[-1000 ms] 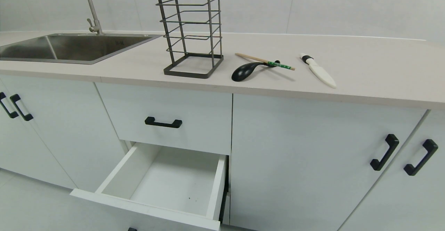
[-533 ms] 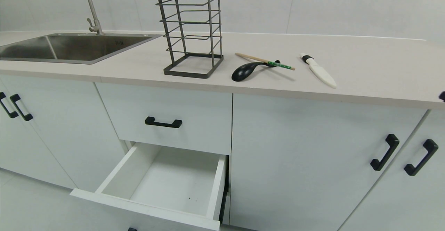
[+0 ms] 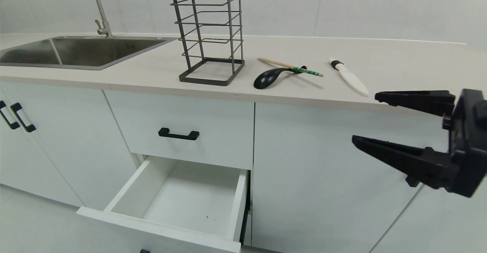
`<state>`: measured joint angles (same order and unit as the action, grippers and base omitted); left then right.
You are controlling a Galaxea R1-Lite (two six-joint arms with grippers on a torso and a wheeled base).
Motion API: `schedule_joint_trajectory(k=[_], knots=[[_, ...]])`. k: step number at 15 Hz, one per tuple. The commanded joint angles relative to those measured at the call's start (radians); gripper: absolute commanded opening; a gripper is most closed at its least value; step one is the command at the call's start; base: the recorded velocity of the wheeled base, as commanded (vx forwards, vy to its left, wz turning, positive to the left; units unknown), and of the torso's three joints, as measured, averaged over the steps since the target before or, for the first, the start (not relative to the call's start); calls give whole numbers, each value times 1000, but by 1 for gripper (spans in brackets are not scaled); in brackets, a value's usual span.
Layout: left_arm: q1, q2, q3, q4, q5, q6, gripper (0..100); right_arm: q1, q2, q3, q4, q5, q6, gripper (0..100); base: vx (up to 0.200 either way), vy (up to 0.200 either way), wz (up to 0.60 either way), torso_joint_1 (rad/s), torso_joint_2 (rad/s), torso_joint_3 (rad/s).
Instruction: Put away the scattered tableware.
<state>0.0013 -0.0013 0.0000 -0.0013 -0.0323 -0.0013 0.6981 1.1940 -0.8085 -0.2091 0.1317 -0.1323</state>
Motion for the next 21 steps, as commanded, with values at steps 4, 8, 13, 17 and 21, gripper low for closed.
schedule_joint_trajectory(k=[4,8,13,17,21], knots=[[0,1,0,0,0,0,100,127,104,0,-111,-195,-9,100,0,0,0,0,0,0],[0,1,0,0,0,0,100,155,153,-18,-246,-225,-13,100,0,0,0,0,0,0],[0,1,0,0,0,0,100,156,208,-31,-323,-227,-9,100,0,0,0,133,-75,-38],[0,1,0,0,0,0,100,152,217,-34,-322,-236,-7,100,0,0,0,244,-380,-220],[0,1,0,0,0,0,100,152,217,-44,-315,-238,-10,100,0,0,0,196,-574,-177]])
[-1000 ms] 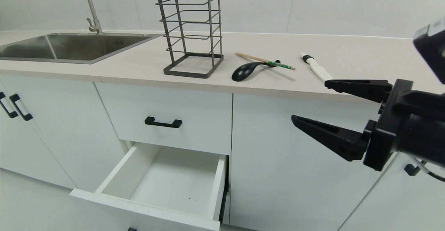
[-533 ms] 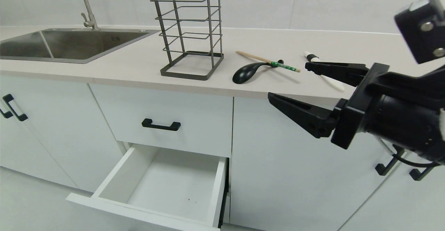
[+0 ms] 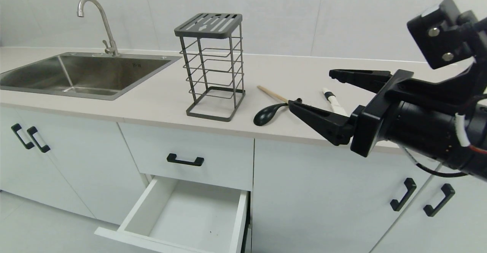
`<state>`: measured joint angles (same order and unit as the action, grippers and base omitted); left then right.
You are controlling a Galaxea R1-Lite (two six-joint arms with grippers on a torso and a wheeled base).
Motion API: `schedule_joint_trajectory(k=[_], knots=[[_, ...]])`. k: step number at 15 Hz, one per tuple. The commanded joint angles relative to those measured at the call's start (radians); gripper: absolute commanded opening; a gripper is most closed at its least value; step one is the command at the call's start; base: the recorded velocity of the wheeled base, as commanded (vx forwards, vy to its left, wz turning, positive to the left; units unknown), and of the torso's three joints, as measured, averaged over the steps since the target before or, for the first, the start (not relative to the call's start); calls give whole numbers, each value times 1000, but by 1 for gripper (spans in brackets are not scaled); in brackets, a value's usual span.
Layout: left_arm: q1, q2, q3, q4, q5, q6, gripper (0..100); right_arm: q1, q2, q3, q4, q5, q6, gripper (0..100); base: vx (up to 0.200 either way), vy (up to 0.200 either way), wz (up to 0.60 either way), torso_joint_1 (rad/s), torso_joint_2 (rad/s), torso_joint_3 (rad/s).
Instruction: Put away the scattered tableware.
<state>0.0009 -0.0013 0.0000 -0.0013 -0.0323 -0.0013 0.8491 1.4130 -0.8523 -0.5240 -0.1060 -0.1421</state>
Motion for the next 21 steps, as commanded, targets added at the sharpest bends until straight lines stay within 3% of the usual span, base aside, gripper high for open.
schedule_joint_trajectory(k=[1,5,8,12,16,21], knots=[[1,1,0,0,0,0,100,-1,0,6,1,0,1,100,0,0,0,256,-476,-217],[1,1,0,0,0,0,100,-27,14,-8,84,2,13,100,0,0,0,117,-477,-218],[-1,1,0,0,0,0,100,-25,27,-47,183,17,65,100,0,0,0,386,-471,-225],[1,1,0,0,0,0,100,-56,129,-151,346,106,73,100,0,0,0,92,-124,-52],[1,1,0,0,0,0,100,-84,218,-197,400,55,124,100,0,0,0,0,0,0],[1,1,0,0,0,0,100,-111,233,-195,457,-15,329,100,0,0,0,0,0,0]])
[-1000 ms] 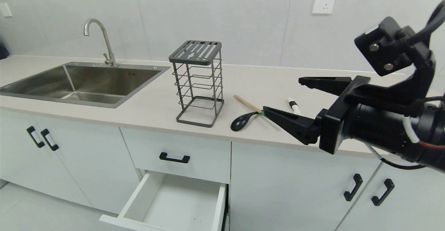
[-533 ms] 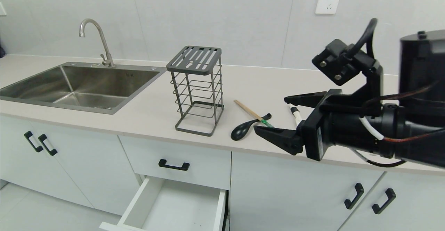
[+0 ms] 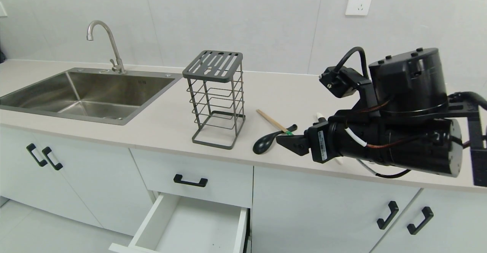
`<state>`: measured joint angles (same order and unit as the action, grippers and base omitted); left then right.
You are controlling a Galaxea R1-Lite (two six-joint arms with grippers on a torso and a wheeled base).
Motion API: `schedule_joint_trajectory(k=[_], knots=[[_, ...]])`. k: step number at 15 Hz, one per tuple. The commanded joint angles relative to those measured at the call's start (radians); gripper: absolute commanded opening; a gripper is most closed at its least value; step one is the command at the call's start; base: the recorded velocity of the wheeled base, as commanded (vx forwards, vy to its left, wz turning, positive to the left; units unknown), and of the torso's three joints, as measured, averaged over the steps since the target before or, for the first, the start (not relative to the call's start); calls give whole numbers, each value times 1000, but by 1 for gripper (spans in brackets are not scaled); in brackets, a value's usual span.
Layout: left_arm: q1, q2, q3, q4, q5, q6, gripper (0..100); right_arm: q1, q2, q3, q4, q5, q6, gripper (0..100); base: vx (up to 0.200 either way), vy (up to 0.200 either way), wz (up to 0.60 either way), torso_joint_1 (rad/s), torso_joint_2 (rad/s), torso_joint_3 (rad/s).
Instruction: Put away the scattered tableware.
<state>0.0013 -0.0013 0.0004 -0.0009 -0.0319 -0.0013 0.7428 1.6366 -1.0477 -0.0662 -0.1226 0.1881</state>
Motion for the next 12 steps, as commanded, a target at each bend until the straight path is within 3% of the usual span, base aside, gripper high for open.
schedule_joint_trajectory(k=[1,10,12], knots=[[0,1,0,-1,0,0,100,-20,16,12,8,-12,19,100,0,0,0,0,0,0],[0,1,0,-1,0,0,100,-89,72,100,-24,-5,50,100,0,0,0,0,0,0],[0,1,0,-1,0,0,100,-126,75,175,-99,46,24,100,0,0,0,0,0,0]])
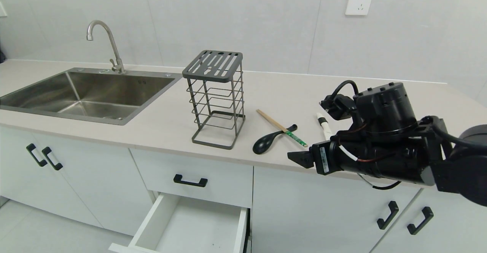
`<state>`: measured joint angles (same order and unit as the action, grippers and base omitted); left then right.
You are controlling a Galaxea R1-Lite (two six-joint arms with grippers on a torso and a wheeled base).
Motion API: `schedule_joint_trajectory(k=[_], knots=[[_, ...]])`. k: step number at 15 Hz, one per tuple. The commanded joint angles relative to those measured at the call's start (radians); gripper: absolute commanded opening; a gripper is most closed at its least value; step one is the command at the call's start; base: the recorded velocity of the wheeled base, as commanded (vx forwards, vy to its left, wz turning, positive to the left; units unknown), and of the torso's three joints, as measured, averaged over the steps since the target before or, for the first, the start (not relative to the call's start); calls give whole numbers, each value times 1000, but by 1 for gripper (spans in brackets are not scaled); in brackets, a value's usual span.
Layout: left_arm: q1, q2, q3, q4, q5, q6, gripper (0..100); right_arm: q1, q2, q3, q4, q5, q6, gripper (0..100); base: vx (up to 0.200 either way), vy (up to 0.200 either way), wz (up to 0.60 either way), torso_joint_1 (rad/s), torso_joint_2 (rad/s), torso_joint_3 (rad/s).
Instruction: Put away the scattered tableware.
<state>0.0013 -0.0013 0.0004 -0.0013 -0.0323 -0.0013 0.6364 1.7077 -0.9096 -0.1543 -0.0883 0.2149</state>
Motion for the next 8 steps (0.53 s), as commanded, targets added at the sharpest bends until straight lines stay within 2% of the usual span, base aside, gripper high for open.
schedule_joint_trajectory(k=[1,8], knots=[[-1,1,0,0,0,0,100,-43,4,77,-85,48,-54,100,0,0,0,0,0,0],[0,1,0,0,0,0,100,-32,122,-83,-67,59,-80,100,0,0,0,0,0,0]])
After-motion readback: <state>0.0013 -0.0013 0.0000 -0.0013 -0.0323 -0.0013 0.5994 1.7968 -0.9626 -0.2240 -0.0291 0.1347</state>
